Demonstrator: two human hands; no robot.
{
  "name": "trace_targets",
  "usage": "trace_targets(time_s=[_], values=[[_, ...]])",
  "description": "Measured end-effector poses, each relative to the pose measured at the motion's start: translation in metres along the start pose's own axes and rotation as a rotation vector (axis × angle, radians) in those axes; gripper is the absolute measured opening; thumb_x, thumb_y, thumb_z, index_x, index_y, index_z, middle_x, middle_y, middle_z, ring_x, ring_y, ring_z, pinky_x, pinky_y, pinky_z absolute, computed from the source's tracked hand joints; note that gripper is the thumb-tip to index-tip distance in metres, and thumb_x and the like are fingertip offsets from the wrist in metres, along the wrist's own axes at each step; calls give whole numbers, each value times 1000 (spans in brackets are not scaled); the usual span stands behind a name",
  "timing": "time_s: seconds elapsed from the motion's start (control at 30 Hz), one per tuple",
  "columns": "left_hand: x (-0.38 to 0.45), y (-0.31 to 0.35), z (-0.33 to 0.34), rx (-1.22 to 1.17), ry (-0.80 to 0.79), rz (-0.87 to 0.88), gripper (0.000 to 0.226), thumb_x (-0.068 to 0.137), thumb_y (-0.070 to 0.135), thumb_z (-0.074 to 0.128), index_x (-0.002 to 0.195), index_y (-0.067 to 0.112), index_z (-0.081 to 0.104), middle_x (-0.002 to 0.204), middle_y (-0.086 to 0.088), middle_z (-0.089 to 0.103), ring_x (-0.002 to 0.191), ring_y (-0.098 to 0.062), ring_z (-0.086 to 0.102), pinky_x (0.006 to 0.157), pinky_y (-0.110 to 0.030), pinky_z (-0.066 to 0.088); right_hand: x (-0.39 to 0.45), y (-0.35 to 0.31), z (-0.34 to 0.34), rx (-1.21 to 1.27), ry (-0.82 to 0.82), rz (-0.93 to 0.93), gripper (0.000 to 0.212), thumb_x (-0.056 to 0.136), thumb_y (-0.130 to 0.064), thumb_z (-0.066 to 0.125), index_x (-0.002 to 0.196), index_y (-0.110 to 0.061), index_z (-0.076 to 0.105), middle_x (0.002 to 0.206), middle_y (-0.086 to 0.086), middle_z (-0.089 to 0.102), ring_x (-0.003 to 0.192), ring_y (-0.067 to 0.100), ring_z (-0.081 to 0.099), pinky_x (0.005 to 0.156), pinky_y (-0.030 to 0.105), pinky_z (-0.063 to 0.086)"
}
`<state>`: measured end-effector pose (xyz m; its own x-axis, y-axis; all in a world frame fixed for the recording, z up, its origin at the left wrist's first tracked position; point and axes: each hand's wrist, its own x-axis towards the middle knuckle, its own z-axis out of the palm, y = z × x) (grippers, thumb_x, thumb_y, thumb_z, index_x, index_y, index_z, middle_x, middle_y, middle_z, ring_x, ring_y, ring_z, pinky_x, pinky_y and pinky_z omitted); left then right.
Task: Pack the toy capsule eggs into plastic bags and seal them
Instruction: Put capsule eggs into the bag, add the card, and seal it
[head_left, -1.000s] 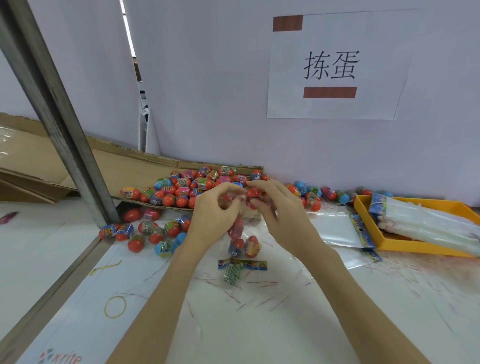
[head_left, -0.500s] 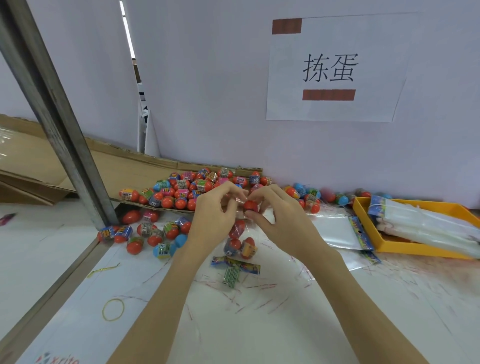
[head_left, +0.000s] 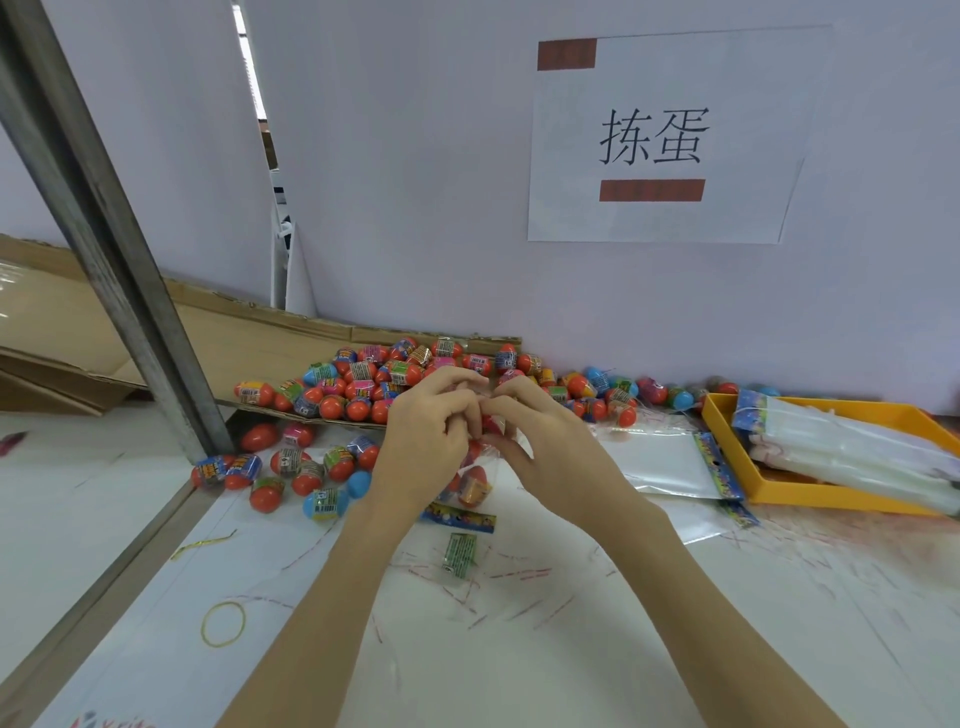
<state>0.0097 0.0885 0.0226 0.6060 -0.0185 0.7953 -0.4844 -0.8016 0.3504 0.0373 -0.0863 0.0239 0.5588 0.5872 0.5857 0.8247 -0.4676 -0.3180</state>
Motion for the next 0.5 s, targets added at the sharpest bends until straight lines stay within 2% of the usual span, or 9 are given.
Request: trace_targets(time_s=[0.1,0.17,0.23,0.3,0.37,0.43,0.5], values=[[-1,0,2,5,12,22,33,90,-10,57,60,2,66,108,-13,74,91,-22,70,84,-23,53,-1,-1,-1,17,-57,5,18,100,-15,64,117,-12,64,118,-5,53,85,19,58,73,42,55],[-1,-2,2,9,18,17,34,90,-9,56,59,2,65,107,-13,74,91,-22,69,83,-19,52,-1,-4,-1,4,-115,19,28,97,-24,70,121,-15,59,122,-7,50,88,18,56,74,40,55],[-2,-2,4,4,16,-2,36,92,-13,57,59,1,65,107,-14,74,92,-23,69,83,-21,53,-2,-6,1,-29,-141,32,34,96,-26,72,123,-16,55,121,-7,48,89,12,50,74,33,52],[-2,0,6,-22,5,-27,36,90,-18,58,60,0,65,107,-14,74,92,-22,69,81,-25,56,-1,-8,3,-37,-114,41,30,98,-23,70,122,-14,55,117,-7,49,87,8,43,72,23,43],[-3,1,6,-79,-12,-84,38,91,-19,54,60,2,64,109,-10,73,95,-17,68,82,-19,54,-1,-10,4,-21,-86,69,26,99,-22,69,120,-14,56,114,-9,49,85,7,42,71,17,36],[-2,3,6,-199,-59,-199,39,97,-15,49,68,7,63,118,-2,70,106,-10,66,90,-15,52,-1,-8,6,-19,-79,102,25,99,-21,67,121,-16,55,116,-8,53,86,7,45,73,18,37],[1,3,6,-419,-128,-351,30,106,-4,44,92,13,65,124,3,66,116,-10,65,97,-23,56,-3,-3,8,-17,-92,144,24,100,-20,66,121,-17,56,116,-7,57,86,8,48,76,20,40]])
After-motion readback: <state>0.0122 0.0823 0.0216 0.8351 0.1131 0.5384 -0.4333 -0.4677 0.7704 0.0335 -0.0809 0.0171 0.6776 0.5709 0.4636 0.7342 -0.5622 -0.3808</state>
